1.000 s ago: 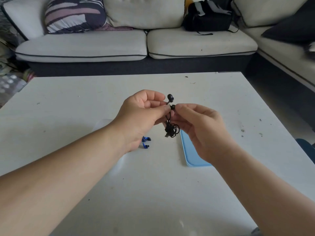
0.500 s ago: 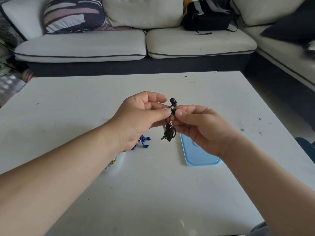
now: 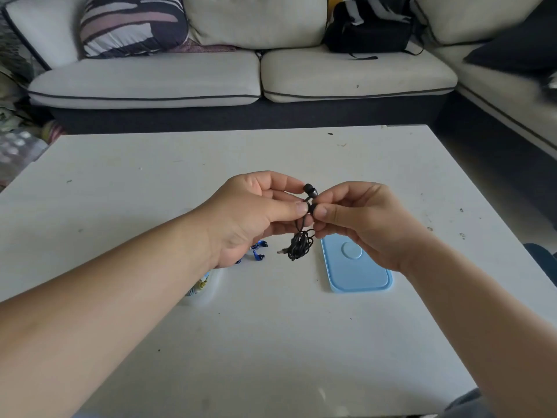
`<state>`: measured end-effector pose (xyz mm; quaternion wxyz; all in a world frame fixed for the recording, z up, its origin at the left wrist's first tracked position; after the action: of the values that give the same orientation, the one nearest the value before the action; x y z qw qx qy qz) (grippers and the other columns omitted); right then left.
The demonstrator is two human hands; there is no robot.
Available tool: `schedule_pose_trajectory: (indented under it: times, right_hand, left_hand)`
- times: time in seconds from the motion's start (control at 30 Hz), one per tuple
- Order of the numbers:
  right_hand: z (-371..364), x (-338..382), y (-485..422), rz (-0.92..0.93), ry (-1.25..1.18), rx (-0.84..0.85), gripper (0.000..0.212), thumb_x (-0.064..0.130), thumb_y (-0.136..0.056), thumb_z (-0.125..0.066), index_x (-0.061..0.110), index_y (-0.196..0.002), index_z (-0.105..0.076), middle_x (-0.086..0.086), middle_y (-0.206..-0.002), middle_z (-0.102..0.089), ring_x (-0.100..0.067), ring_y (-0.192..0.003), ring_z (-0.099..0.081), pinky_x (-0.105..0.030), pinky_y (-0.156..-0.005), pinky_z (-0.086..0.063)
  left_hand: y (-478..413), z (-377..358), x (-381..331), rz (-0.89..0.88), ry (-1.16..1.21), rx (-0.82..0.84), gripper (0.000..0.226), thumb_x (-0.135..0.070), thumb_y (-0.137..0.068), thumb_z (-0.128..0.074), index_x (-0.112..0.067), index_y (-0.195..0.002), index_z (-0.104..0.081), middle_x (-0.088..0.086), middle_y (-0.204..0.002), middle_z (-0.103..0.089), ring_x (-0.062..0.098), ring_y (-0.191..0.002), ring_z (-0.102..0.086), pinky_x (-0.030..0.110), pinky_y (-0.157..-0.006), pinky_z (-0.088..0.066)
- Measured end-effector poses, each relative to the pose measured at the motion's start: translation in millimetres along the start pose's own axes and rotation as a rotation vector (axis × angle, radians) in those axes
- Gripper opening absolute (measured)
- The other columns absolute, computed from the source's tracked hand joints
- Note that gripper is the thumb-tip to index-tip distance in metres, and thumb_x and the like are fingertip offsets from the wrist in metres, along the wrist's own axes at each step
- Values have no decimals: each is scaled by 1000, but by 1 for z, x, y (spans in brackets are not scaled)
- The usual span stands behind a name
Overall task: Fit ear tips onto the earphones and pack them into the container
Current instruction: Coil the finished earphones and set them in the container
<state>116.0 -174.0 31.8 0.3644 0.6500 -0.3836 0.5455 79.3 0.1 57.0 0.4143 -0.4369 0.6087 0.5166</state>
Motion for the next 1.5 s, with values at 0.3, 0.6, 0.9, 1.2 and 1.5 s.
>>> schedule_pose_trajectory:
  times: [0.3, 0.6, 0.9, 1.2, 1.5]
  right_hand:
    - [-6, -10, 0, -176, -128, -26, 19, 3, -96, -64, -10, -108, -68, -20, -95, -74, -24, -80, -72, -34, -77, -62]
    - [-8, -12, -2, -146, -165, -47, 8, -3, -93, -63, -3, -93, -72, -18, -88, -75, -27, -80, -73, -36, -79, -63]
    - [-6, -11, -3, -123, -205, -43, 4, -4, -91, -65, -3, -90, -69, -21, -89, -73, -28, -85, -74, -33, -79, -63]
    - [-6, -10, -4, -94, -98, 11, 11, -1, -98, -58, -4, -94, -68, -20, -92, -71, -27, -80, -70, -34, -78, -61]
    - [-10, -11, -4, -91, -55, -35, 15, 4, -103, -54, -2, -94, -64, -18, -87, -67, -22, -73, -66, -32, -71, -60]
  left_hand:
    - [-6, 8, 6, -88, -71, -148, 33, 6, -86, -76, -9, -114, -70, 9, -90, -77, 28, -89, -78, 40, -89, -62]
    - [-6, 7, 5, -118, -114, -161, 30, 5, -86, -77, -11, -111, -71, 9, -93, -78, 27, -89, -79, 38, -90, -62]
    - [-6, 6, 4, -115, -70, -143, 31, 6, -87, -76, -9, -113, -69, 9, -90, -78, 26, -86, -79, 35, -84, -62]
    - [-5, 5, 5, -105, -55, -129, 30, 7, -88, -74, -8, -114, -68, 10, -90, -78, 29, -88, -79, 37, -86, -63]
    - [-5, 7, 6, -111, -66, -166, 26, 4, -88, -75, -8, -110, -70, 17, -99, -78, 29, -89, -79, 38, -87, -62]
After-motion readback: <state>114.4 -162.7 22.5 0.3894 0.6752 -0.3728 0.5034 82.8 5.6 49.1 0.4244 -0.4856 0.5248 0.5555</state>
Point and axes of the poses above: each hand's wrist, its own y-axis away from the middle knuckle, its own z-axis out of the back of the hand, x = y × z, the point moved 5 cm from there along -y, towards the middle knuckle
